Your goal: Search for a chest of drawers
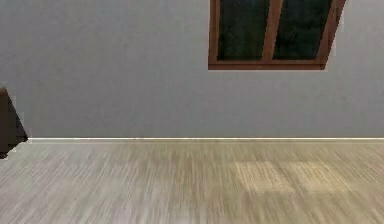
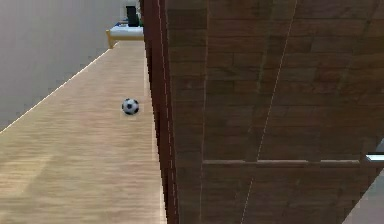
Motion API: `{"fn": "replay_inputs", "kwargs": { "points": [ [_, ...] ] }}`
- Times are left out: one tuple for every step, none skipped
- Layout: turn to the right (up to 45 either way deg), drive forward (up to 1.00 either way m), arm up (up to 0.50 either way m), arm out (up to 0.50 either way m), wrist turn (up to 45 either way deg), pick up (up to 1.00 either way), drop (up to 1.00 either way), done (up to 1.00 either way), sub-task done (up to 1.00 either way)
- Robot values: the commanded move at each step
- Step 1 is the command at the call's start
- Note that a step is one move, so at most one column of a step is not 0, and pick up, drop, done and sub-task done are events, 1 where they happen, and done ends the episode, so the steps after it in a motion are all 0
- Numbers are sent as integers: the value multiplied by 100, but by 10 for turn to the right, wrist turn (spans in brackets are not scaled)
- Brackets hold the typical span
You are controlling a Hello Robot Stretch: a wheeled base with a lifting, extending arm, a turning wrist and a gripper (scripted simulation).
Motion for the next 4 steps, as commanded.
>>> {"fn": "replay_inputs", "kwargs": {
  "points": [
    [0,30,0,0,0,0,0,0,0],
    [-450,0,0,0,0,0,0,0,0],
    [-60,0,0,0,0,0,0,0,0],
    [0,100,0,0,0,0,0,0,0]
  ]
}}
